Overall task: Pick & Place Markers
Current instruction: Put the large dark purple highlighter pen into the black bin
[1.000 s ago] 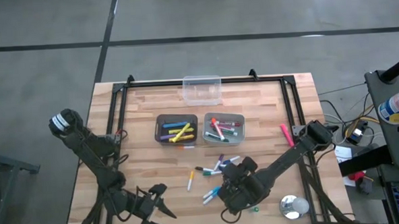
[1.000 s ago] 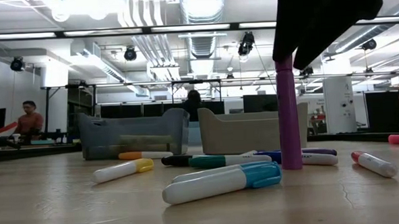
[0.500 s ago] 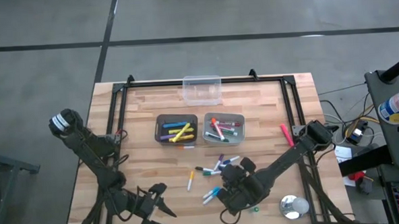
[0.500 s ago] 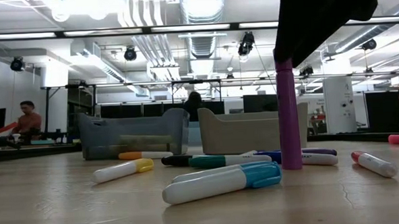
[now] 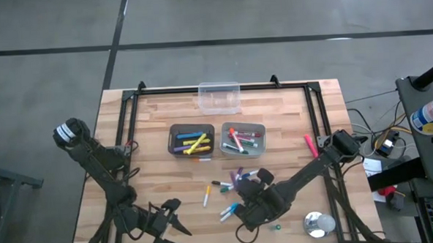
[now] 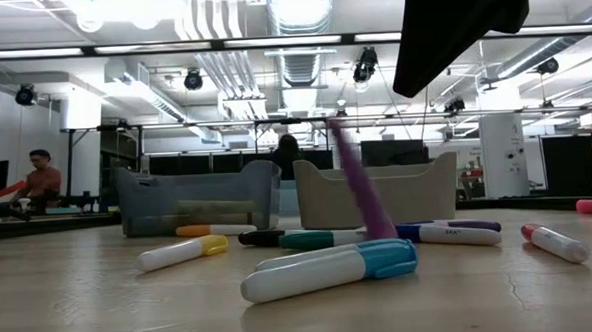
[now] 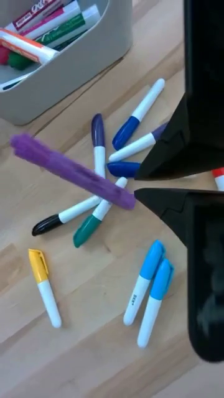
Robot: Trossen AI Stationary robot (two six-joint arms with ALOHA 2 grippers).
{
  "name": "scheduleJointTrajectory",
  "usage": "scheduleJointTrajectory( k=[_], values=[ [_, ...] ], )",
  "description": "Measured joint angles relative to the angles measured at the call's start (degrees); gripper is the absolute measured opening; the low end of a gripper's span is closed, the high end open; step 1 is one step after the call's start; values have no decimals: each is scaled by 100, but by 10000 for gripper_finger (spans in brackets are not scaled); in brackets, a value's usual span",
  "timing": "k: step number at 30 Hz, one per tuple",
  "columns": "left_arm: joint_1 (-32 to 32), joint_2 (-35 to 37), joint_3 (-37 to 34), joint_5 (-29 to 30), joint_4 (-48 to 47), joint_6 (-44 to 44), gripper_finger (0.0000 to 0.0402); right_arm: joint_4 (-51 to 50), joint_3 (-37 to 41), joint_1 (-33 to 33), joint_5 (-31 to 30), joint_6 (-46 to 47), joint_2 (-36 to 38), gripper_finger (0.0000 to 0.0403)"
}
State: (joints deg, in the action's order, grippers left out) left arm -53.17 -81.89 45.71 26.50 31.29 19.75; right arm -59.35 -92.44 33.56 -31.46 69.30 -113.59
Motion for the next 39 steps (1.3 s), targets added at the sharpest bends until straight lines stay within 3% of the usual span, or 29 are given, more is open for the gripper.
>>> scheduleJointTrajectory(
  k=[6, 19, 23, 28, 30, 35, 39],
  values=[
    [0, 0, -2, 0, -1, 2, 181, 22, 0, 2, 0, 31, 1, 8],
    [0, 0, -2, 0, -2, 2, 181, 45, 0, 2, -167, -68, 12, 8],
    [1, 0, -2, 0, -2, 0, 181, 495, 0, -39, -356, -179, 12, 13],
    [17, 0, -4, 17, -2, 0, 181, 1968, -3, -310, -316, -1322, -36, 57],
    [20, 0, -4, 20, -2, 0, 181, 2123, -4, -460, -318, -1610, -89, 83],
    [17, 2, -7, 19, -4, 33, 181, 1759, 44, -868, -285, -1315, -167, 142],
    [18, 2, -7, 20, -30, 30, 181, 1761, 215, -1025, -29, -981, -176, 162]
  ],
)
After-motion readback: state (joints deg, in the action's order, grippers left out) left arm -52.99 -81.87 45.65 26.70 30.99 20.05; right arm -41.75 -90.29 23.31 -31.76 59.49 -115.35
